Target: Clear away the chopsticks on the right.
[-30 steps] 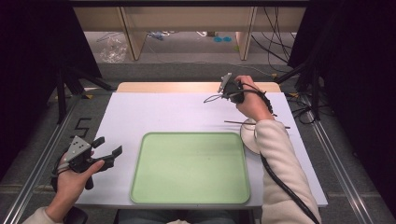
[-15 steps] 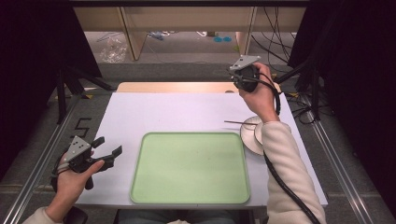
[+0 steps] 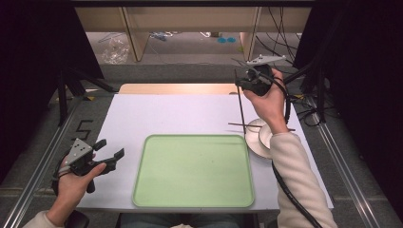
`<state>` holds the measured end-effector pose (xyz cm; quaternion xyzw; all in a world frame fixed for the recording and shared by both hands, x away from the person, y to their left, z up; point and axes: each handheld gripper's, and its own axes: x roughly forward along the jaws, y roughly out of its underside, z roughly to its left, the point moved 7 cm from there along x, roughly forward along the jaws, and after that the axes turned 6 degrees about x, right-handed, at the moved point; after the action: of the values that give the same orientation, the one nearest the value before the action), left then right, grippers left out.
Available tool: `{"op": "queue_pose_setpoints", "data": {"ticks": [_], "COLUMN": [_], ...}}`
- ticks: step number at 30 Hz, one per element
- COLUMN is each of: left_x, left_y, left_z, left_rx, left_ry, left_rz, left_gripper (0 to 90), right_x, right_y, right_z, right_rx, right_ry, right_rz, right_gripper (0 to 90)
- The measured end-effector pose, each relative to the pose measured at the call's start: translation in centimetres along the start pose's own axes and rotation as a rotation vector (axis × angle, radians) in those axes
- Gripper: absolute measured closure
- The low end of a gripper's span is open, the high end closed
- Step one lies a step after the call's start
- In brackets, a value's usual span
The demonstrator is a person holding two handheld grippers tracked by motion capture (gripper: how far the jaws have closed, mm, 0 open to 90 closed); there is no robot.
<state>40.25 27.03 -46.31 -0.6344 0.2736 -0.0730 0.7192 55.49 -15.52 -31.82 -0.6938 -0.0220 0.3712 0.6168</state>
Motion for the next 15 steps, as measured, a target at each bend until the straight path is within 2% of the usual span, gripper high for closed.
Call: {"op": "queue_pose_setpoints", "data": {"ticks": [2,5,7,9,10,12,14,15], "left_x": [0.0,0.0,0.0,0.0,0.0,0.0,0.0,0.0], "left_y": [0.0,0.0,0.0,0.0,0.0,0.0,0.0,0.0], "left_z": [0.0,0.0,0.0,0.0,0.0,0.0,0.0,0.0], "left_rx": [0.000,0.000,0.001,0.001,-0.001,-0.001,0.000,0.001], "left_ry": [0.000,-0.001,-0.001,-0.001,-0.001,-0.002,-0.002,-0.002], "left_rz": [0.000,0.001,0.002,0.002,-0.001,0.000,0.001,0.002], "left_gripper": [20.1,20.1,20.1,20.1,20.1,20.1,20.1,20.1], "right_x": [0.0,0.0,0.1,0.3,0.5,0.6,0.8,0.8], "right_y": [0.9,1.7,2.5,3.2,3.9,4.1,5.2,5.2], "right_z": [0.2,0.4,0.5,0.5,0.4,0.4,0.4,0.4], "right_rx": [0.033,0.079,0.117,0.119,0.146,0.144,0.196,0.196], "right_ry": [-0.007,-0.005,-0.007,-0.004,0.006,0.005,0.025,0.025], "right_rz": [0.041,0.069,0.120,0.158,0.179,0.188,0.245,0.245], "right_gripper": [88.1,88.1,88.1,88.1,88.1,88.1,88.0,88.0]}}
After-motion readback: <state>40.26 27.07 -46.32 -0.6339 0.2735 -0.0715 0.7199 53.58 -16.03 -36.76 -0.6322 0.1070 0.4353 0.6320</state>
